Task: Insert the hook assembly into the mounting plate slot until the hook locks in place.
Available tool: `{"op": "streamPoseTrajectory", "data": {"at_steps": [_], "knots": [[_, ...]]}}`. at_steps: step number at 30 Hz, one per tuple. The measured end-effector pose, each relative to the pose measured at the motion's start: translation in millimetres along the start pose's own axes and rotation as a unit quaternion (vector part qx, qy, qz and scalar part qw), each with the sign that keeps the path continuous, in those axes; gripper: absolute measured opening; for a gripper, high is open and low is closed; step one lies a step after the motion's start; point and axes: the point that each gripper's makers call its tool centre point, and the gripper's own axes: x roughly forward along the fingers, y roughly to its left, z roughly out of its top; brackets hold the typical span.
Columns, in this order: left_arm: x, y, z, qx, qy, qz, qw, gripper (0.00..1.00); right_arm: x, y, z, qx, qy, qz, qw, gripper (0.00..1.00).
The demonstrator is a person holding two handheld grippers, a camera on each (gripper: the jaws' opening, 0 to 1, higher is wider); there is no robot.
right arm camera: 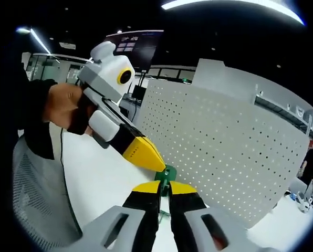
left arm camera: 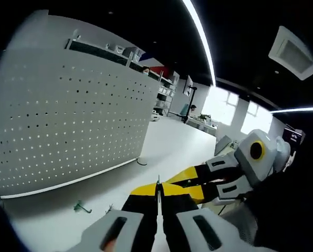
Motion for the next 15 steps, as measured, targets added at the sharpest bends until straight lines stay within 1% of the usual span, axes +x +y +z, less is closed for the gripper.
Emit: {"op": "streamPoseTrajectory", "data": {"at_steps": [11,15], "knots": [[0.6,-0.6,-1.9,-0.007,0.004,-0.002,1.0000,0.01,0.1,0.7,-2.0,0.000,0.004,0.001,1.0000,0.01],[0.6,-1.6,-0.6,-0.001,0.000,-0.003,1.0000,0.01,-0.8,-0.8,-0.8,0.006,0.002,-0.001,1.0000,0.01]]}}
